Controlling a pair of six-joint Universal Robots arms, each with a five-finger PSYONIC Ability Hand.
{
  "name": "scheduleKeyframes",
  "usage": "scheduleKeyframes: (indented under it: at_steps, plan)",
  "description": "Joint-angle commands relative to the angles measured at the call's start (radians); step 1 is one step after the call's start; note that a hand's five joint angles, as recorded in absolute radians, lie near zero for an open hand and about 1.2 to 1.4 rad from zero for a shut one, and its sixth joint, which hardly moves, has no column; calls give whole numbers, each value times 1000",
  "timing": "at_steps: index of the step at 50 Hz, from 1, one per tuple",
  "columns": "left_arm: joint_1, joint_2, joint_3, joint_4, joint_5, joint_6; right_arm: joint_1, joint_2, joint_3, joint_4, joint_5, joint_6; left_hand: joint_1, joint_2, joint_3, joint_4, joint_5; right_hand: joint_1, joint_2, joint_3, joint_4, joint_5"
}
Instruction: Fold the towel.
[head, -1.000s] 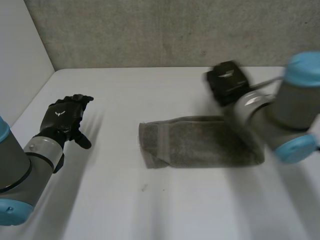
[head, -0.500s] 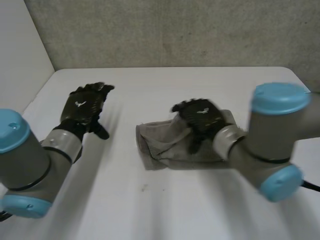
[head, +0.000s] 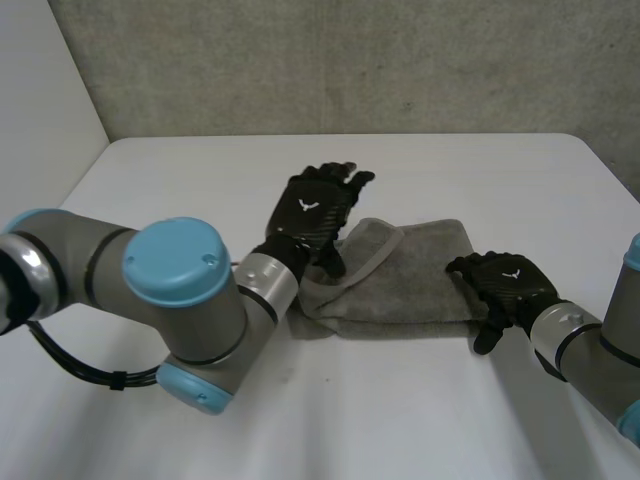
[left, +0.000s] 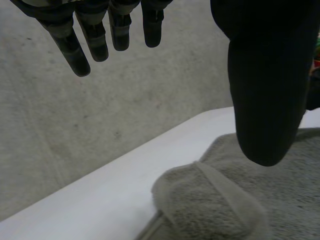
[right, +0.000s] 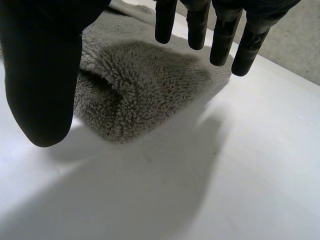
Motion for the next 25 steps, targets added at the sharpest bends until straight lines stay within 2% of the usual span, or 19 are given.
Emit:
scheduleKeyframes:
  at_steps: [1,6,16,18,20,22,25]
  plan:
    - [-19,-84,61,-25,0,2,8,0,8,-19,7,8,31,34,36,36,14,-19,-41,-25,-47,-56]
    - [-19,-147,114,-51,0,3,8,0,24,-61,8,8,34,37,39,39,17,46,23,40,17,8]
    - [-15,-262,257,-96,-14,9,10,14,30,-90,11,7,51,55,56,56,34,322,299,316,293,284]
    - [-13,-274,277,-96,-20,9,10,20,30,-99,11,5,54,58,59,59,37,482,460,476,454,445]
    - [-8,-287,299,-96,-38,11,10,21,30,-105,11,4,63,67,68,68,46,550,527,544,522,513]
    - [2,-311,340,-97,-108,11,10,27,30,-108,13,-2,84,87,89,89,66,619,596,612,590,581]
    - [10,-320,357,-97,-153,11,8,40,27,-110,20,-4,90,93,95,94,72,759,736,752,730,721]
